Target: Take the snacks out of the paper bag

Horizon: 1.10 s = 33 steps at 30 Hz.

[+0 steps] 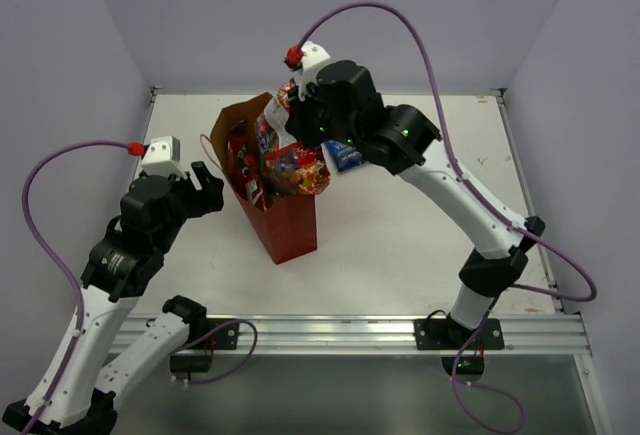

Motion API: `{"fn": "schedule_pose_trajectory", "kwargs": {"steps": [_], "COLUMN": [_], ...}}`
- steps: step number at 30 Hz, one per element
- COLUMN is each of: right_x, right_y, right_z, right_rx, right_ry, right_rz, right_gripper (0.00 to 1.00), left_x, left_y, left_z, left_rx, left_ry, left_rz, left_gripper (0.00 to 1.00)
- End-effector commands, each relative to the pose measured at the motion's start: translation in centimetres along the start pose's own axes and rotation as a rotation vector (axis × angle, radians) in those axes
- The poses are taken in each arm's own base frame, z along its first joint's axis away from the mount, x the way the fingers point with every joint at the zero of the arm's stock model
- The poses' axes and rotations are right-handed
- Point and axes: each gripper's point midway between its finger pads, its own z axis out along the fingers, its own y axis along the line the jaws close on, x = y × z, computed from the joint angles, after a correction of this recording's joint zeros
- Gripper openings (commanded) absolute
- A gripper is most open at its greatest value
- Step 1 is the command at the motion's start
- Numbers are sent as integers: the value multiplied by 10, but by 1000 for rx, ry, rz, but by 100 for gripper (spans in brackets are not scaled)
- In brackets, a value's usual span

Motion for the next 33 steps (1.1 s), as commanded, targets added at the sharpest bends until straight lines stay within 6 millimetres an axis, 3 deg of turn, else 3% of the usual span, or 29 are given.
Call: {"fn": "schedule_pose_trajectory", "kwargs": {"steps": [1,4,8,13,15,16,18,19,20,22,23,25,26,28,29,31,32,33], "right_x": [-96,-123,-160,-182,-182,-182,-170,-169,-155,-142,-125,-107,-88,-67,-47,-28,-11,-2], "right_y": [23,33,30,-9,-28,-47,-68,-89,-101,-130,-144,-172,-182,-211,-226,-256,-277,-294], "right_z": [-71,-106,-157,-198,-216,-222,-220,-236,-225,-236,-221,-218,-204,-194,-172,-150,-122,-110], "right_rx": [-152,-224,-235,-54,14,81,144,183,216,298,342,413,421,472,490,521,542,546], "right_ry": [-350,-472,-639,-761,-788,-800,-780,-807,-770,-775,-724,-694,-640,-599,-532,-465,-391,-358], "right_rz": [21,24,36,46,60,87,117,166,180,214,222,261,273,332,352,395,424,452], "right_gripper": [0,0,0,0,0,0,0,0,0,0,0,0,0,0,0,0,0,0], "left_x": [0,0,-1,-2,-3,-3,-4,-5,-5,-5,-5,-3,-1,-1,0,0,0,0], "left_y": [-4,-4,-5,-5,-6,-6,-7,-8,-8,-9,-10,-11,-10,-11,-11,-11,-11,-12], "left_z": [2,2,1,0,1,2,2,3,3,6,7,9,10,12,12,14,14,15], "left_rx": [19,18,23,23,26,27,32,33,34,36,38,38,35,38,37,37,37,37], "left_ry": [-5,-3,-9,-16,-19,-17,-20,-24,-24,-22,-19,-10,-4,-2,-1,-1,1,1], "left_rz": [-7,-9,-14,-17,-18,-18,-19,-19,-19,-17,-16,-9,-7,-7,-7,-7,-6,-8], "left_gripper": [74,74,74,74,74,74,74,74,74,74,74,75,74,75,75,75,75,74]}}
